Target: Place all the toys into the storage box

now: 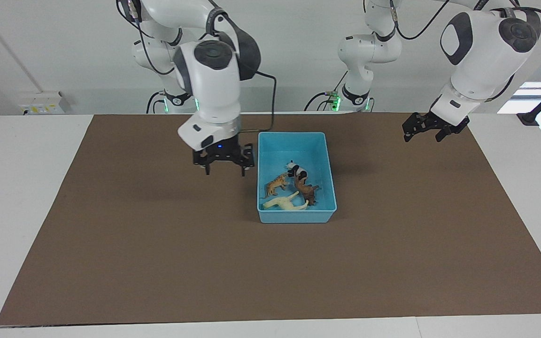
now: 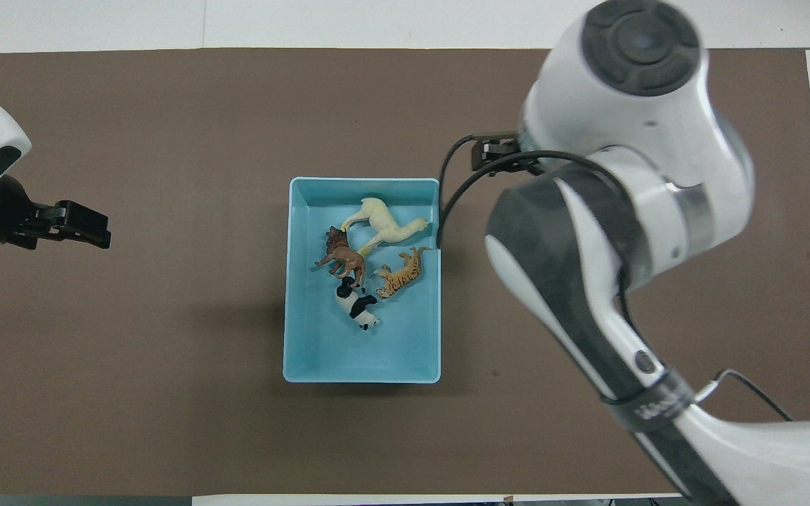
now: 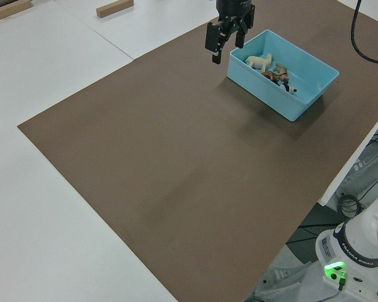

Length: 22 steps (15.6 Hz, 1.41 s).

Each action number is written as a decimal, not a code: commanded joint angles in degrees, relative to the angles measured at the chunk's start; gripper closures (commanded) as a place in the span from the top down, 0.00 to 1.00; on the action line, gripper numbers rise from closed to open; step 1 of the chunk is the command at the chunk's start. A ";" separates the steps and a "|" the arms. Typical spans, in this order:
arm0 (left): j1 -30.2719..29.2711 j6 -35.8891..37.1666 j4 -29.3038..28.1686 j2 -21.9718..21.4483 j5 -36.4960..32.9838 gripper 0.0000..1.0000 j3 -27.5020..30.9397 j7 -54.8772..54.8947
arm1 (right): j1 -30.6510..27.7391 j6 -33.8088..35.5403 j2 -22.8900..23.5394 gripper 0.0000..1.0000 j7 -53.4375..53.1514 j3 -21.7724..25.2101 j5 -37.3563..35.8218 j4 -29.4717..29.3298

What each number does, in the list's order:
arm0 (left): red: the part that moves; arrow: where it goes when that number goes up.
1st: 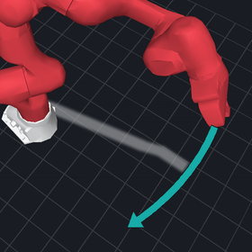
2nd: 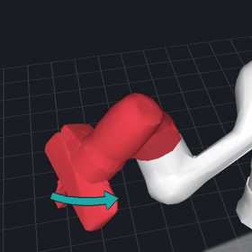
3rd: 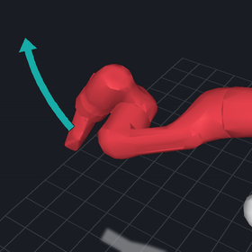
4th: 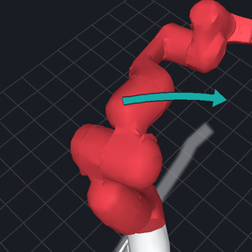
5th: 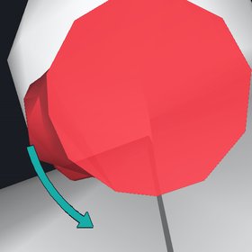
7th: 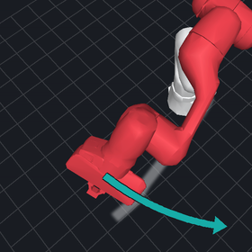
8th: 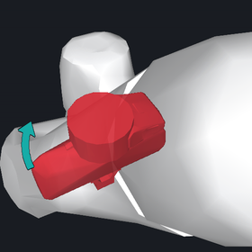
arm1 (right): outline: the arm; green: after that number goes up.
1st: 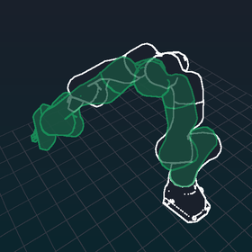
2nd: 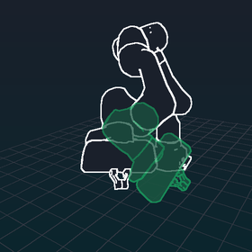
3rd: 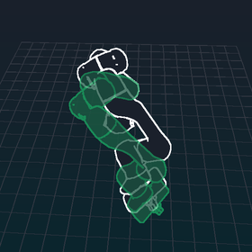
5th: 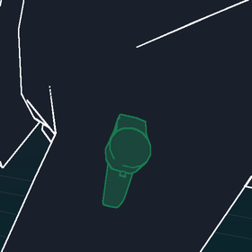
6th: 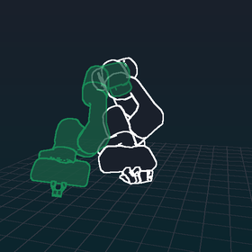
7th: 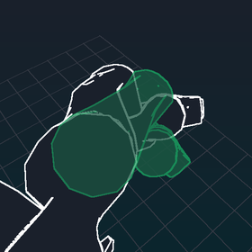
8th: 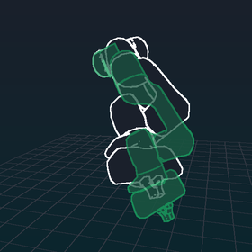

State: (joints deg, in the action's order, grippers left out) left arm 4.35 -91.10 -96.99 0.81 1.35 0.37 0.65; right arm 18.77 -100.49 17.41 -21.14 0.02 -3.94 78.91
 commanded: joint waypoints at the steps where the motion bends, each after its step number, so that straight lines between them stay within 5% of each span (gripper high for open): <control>1: 2.32 1.36 2.24 0.86 0.76 1.00 2.18 1.11 | -9.15 1.08 -4.39 1.00 11.17 -0.90 0.33 0.81; 7: 3.29 1.10 3.84 1.30 0.14 1.00 3.15 3.83 | -21.58 8.18 -10.55 1.00 18.85 -0.90 0.51 1.07; 9: 3.38 1.54 4.18 1.30 0.05 1.00 3.24 4.71 | -24.82 8.73 -13.00 1.00 21.04 -0.90 1.47 6.22; 13: 3.73 2.07 5.85 2.18 0.14 1.00 3.15 4.98 | -24.66 1.45 -19.25 1.00 21.49 -0.81 2.62 20.03; 22: 0.57 3.03 6.20 2.35 0.14 1.00 0.86 5.16 | -20.97 1.34 -18.81 1.00 25.80 -1.60 2.62 19.88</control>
State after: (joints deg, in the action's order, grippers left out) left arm 6.19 -89.97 -92.77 2.14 1.40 1.90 4.72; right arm -2.26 -97.98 0.09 2.84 -1.33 -2.20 97.01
